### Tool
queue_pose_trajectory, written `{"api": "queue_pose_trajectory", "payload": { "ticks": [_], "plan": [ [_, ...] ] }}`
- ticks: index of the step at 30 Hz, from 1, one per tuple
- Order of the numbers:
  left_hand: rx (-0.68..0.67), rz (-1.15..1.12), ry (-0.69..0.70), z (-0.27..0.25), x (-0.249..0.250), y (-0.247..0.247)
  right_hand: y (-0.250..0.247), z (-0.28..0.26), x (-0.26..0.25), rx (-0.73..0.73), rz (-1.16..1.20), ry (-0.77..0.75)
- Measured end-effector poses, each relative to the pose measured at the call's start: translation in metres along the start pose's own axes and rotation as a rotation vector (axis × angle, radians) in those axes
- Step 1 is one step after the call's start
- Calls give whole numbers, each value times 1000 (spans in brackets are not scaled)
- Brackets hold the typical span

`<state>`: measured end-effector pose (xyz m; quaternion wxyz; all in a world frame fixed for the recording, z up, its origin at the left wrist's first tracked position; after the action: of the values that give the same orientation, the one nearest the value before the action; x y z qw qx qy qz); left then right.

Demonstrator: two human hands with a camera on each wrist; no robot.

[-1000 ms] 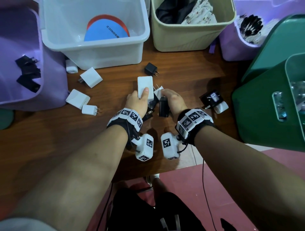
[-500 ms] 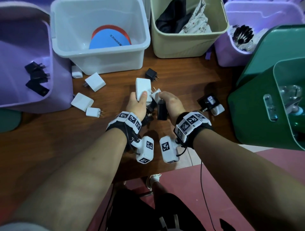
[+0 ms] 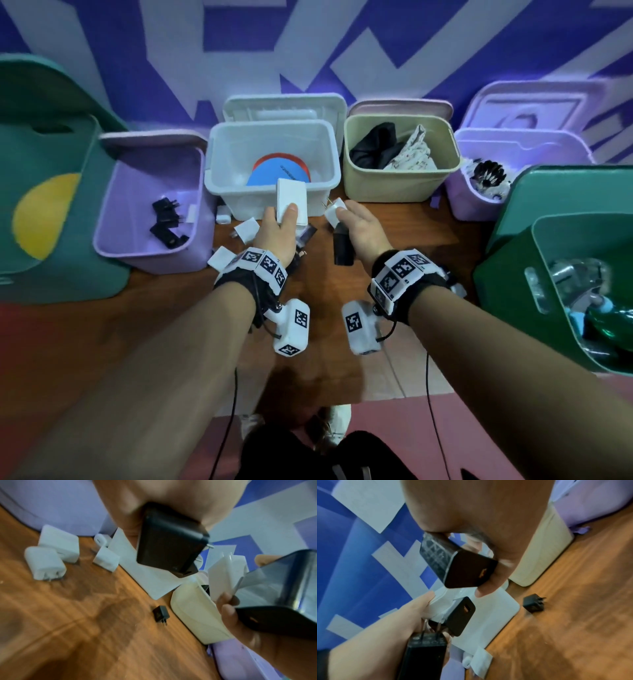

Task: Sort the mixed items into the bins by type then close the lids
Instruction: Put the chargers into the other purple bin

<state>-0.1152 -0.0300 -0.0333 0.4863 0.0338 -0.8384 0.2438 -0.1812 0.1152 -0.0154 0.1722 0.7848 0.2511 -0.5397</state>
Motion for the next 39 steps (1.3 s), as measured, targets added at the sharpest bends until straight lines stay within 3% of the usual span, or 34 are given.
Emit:
{"api": "queue_pose_trajectory", "payload": {
  "ticks": [14, 21, 25, 31, 39],
  "plan": [
    [285, -119, 218, -27, 98, -120, 50, -6, -142, -20, -91, -224],
    [384, -126, 261, -33, 94, -199, 122, 9, -179, -68, -131, -302],
    [431, -127, 210, -29, 73, -250, 170, 29, -181, -101, -128, -284],
    [355, -79, 43, -1, 16, -304, 242, 70, -159, -149, -215, -237],
    [45, 33, -132, 61, -37, -304, 273, 130, -101, -79, -226, -72]
  ]
}}
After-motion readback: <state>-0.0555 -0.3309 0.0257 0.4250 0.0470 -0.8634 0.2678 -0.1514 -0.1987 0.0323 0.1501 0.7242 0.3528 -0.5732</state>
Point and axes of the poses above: each hand's wrist, its own z-axis towards the middle knuckle, its own y-axis out of the palm, x = y × z, the point moved 5 cm from there along z, towards the middle knuckle, and after that the axes turned 12 degrees about -x, right-handed, at the moved point
